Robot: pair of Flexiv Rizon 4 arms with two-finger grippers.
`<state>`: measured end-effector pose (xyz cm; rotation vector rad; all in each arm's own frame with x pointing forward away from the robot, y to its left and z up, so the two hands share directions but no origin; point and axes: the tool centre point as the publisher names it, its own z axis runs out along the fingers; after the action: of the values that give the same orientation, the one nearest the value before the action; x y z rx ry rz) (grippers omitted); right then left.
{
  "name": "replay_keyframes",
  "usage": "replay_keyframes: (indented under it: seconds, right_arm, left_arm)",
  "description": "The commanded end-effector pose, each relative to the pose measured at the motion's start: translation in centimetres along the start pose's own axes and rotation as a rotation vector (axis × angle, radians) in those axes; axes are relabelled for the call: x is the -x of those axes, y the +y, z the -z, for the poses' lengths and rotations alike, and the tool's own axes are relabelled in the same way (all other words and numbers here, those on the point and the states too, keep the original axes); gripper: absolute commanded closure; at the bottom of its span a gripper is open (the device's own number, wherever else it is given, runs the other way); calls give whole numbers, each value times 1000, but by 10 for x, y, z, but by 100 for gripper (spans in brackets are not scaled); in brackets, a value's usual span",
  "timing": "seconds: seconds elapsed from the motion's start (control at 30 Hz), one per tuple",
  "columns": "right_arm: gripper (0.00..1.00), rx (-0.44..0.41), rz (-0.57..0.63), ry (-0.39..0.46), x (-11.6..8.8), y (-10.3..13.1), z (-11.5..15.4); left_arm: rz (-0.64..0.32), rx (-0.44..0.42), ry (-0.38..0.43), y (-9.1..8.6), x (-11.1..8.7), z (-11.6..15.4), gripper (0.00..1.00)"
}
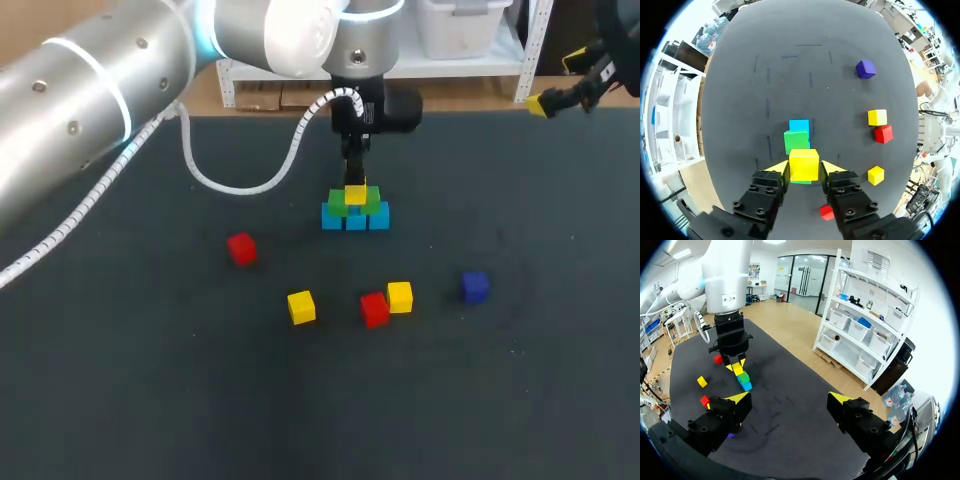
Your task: Place the blue cubes, place green cubes on the blue cubes, place the yellow cubes on the green cubes, then place the red cubes on the yellow cubes, and place purple cube on the red cubes.
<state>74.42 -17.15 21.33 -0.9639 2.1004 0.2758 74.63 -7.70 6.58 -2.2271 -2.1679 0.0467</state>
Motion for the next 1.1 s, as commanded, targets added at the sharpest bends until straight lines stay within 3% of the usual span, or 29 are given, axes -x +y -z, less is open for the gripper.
replay_keyframes:
  seconds: [0.03,0.4,0.93,0.97,1.07,1.1]
  right_arm:
    - [0,-4,-1,1,0,1,0]
    - [0,-4,-1,1,0,1,0]
    - [0,-4,-1,1,0,1,0]
    - [0,-4,-1,1,0,1,0]
    - [0,-4,-1,1,0,1,0]
    - [0,-4,-1,1,0,1,0]
  left_arm:
    - [4,5,-4,-2,-1,1,64]
    - [41,20,1,4,-1,1,86]
    - [65,20,1,7,-1,1,81]
    - [65,21,1,7,-1,1,79]
    - [56,22,11,7,-1,1,50]
    - [57,22,10,7,-1,1,14]
